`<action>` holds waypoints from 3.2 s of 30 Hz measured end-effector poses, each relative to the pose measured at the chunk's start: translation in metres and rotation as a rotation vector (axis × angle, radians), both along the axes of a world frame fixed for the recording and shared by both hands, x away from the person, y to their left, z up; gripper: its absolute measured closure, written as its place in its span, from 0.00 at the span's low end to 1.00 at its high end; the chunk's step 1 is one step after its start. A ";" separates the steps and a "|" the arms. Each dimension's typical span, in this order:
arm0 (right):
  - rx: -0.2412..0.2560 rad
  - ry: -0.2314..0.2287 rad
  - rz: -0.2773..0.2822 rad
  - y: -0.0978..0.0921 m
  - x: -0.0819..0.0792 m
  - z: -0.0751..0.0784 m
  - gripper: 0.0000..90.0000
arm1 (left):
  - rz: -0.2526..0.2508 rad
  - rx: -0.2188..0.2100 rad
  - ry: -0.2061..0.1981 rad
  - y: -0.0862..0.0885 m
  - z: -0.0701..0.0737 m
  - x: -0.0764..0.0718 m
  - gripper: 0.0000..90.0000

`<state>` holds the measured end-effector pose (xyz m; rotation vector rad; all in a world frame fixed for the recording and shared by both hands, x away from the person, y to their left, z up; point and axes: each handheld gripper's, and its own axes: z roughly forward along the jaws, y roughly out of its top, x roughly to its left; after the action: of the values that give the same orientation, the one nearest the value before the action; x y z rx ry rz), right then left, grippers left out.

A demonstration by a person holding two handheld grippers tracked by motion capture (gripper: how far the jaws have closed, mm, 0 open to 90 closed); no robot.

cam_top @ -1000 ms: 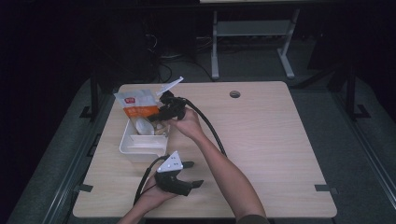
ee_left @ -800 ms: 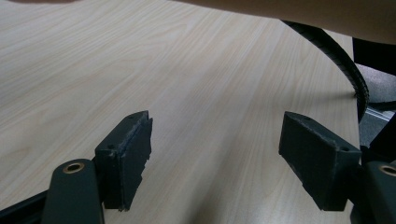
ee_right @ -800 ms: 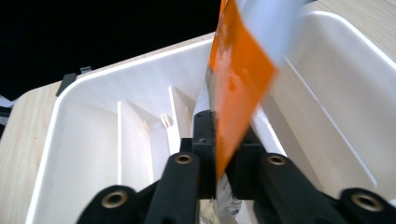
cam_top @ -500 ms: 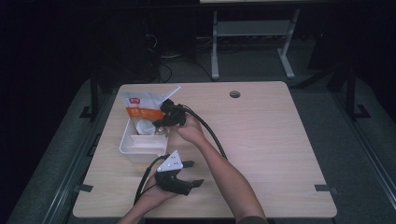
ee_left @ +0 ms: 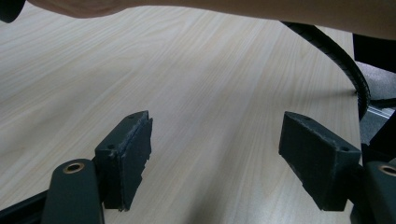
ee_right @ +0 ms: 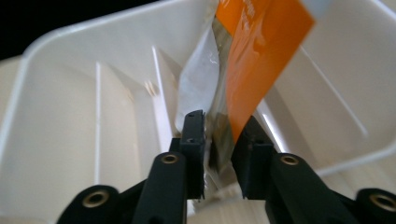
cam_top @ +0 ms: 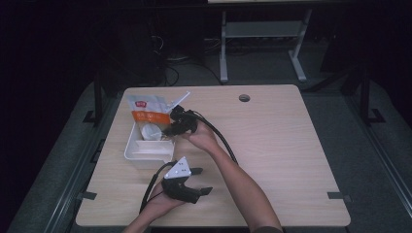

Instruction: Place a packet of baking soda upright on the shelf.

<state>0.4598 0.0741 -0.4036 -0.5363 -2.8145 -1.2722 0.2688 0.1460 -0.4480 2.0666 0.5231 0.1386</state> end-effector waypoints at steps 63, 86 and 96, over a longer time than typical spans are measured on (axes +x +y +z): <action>0.123 0.063 -0.070 -0.082 -0.008 0.021 0.59 | 0.039 0.028 0.000 0.000 -0.001 0.008 0.25; 0.141 0.067 -0.123 -0.129 -0.020 0.027 0.51 | 0.049 0.032 0.007 0.001 -0.002 0.010 0.25; 0.145 0.065 -0.137 -0.145 -0.025 0.028 0.48 | 0.052 0.035 0.009 0.002 -0.002 0.011 0.25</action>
<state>0.4346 -0.0708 -0.3757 -0.7603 -2.6469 -1.4399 0.2797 0.1476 -0.4502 2.0895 0.5844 0.1706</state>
